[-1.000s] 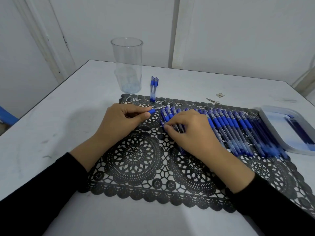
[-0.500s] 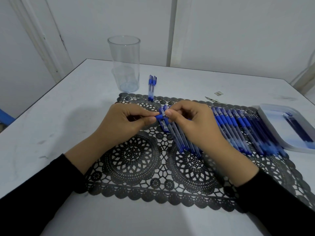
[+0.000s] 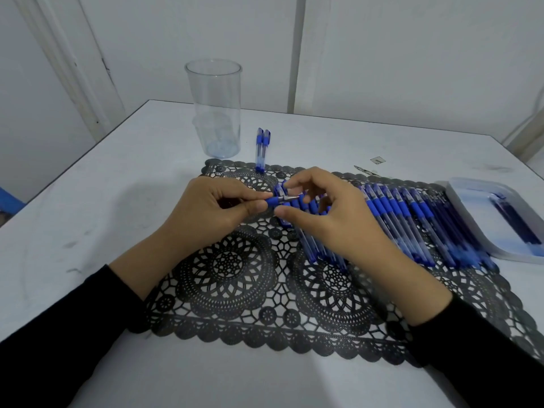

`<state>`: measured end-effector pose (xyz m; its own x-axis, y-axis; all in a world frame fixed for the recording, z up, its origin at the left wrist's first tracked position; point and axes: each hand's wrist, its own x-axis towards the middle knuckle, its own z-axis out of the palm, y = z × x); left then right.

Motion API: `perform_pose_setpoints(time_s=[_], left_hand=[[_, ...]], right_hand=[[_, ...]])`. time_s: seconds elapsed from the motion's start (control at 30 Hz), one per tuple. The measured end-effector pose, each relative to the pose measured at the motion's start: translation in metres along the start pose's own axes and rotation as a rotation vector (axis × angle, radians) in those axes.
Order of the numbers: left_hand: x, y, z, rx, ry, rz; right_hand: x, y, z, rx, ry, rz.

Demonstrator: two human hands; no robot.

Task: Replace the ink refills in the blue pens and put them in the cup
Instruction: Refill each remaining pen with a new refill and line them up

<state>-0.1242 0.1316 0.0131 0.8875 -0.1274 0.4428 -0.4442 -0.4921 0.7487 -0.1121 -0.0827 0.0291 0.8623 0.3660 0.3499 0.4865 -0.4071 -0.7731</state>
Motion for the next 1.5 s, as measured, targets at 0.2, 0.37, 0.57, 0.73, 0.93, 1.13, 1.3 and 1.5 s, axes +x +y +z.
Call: perform_pose_setpoints(time_s=[0.2,0.37,0.57,0.73,0.93,1.13,1.3,1.5], left_hand=[[-0.001,0.0,0.001,0.003,-0.015,0.016],[-0.001,0.0,0.001,0.004,-0.012,0.012],[0.0,-0.001,0.0,0.007,-0.006,0.009],[0.0,0.001,0.0,0.007,-0.017,0.017],[-0.001,0.002,0.0,0.001,-0.031,0.009],[-0.001,-0.001,-0.001,0.007,-0.037,0.004],[0.0,-0.001,-0.001,0.006,-0.033,-0.006],[0.0,-0.003,-0.001,-0.003,-0.027,-0.012]], right_hand=[[0.001,0.003,0.001,0.0,-0.031,-0.011],[0.001,0.007,0.003,0.036,-0.027,-0.007],[0.001,0.008,0.001,0.105,-0.018,0.017],[0.001,0.01,0.001,0.105,-0.028,-0.003],[0.0,0.009,0.002,0.046,-0.009,-0.027],[0.0,0.011,0.002,0.05,-0.001,-0.009],[0.001,0.012,0.001,0.101,0.002,0.008],[0.001,0.013,0.002,0.077,-0.024,0.014]])
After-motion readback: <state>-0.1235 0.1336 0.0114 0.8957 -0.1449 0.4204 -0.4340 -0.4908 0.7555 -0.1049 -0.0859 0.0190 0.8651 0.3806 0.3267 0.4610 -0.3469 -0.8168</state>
